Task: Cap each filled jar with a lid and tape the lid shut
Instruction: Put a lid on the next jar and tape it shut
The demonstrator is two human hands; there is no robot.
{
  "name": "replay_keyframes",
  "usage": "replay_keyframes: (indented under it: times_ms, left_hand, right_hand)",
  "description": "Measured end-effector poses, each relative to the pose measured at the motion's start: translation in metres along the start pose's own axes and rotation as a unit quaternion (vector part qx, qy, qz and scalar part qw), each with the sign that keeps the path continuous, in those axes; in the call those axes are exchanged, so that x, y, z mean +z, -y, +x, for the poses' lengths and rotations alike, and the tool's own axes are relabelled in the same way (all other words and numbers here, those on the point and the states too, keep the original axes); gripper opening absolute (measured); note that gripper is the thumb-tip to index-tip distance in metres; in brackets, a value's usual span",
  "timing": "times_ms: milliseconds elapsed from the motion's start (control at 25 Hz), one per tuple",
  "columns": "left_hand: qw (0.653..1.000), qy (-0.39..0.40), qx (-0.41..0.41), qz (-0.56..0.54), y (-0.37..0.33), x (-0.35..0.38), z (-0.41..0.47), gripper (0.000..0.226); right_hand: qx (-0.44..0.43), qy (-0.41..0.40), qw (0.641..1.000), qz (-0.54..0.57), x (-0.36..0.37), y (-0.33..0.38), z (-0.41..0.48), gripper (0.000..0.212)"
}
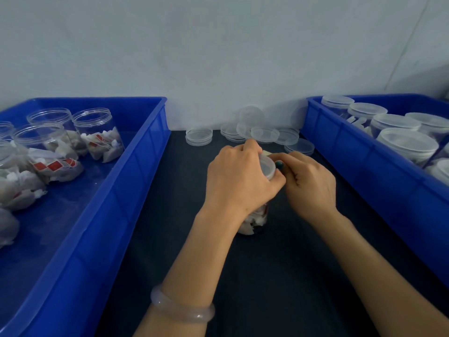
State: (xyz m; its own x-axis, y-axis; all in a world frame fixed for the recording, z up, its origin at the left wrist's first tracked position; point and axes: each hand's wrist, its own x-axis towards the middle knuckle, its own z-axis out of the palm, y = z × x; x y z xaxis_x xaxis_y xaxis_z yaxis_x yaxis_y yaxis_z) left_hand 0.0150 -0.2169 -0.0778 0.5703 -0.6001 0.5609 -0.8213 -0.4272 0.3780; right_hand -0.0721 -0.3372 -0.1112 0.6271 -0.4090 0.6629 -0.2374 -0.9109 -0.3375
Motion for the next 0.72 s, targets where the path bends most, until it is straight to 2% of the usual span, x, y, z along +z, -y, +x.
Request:
replay_keyframes:
  times_ms: [80, 200, 240, 320, 360, 400, 480, 560, 720]
  left_hand:
    - [1.000, 0.003, -0.006, 0.006, -0.002, -0.002, 0.001, 0.048]
    - [0.999, -0.014, 0.033, -0.022, -0.007, -0.004, -0.019, 0.047]
    - [0.999, -0.020, 0.037, -0.031, -0.006, -0.007, -0.025, 0.047]
    - [0.999, -0.015, 0.022, -0.036, 0.002, -0.010, -0.019, 0.045]
    - [0.999, 0.000, 0.020, -0.031, 0.005, -0.010, -0.016, 0.045]
    - [0.999, 0.010, 0.027, -0.026, 0.006, -0.010, -0.013, 0.045]
    - [0.999, 0.008, 0.032, -0.018, 0.005, -0.011, -0.013, 0.043]
    - [0.999, -0.008, 0.030, -0.012, 0.003, -0.011, -0.016, 0.039]
    - [0.999, 0.001, 0.009, -0.038, 0.004, -0.013, -0.018, 0.036]
  right_hand:
    - [-0.003, 0.000, 1.000, -0.028, 0.006, 0.003, 0.003, 0.027]
    - [0.185, 0.043, 0.977, -0.094, -0.001, -0.022, 0.031, 0.034]
    - [0.182, 0.033, 0.979, -0.081, -0.007, -0.029, 0.036, 0.035]
    - [-0.001, 0.021, 0.999, -0.033, -0.012, -0.029, 0.038, 0.037]
    - [-0.084, 0.050, 0.995, -0.025, -0.012, -0.024, 0.033, 0.039]
    - [-0.117, 0.089, 0.989, -0.030, -0.008, -0.019, 0.027, 0.042]
    - [-0.093, 0.157, 0.982, -0.056, 0.000, -0.014, 0.009, 0.042]
    - [-0.071, 0.201, 0.972, -0.096, 0.005, -0.018, -0.002, 0.033]
    - [-0.074, 0.244, 0.963, -0.086, 0.008, -0.024, -0.009, 0.028]
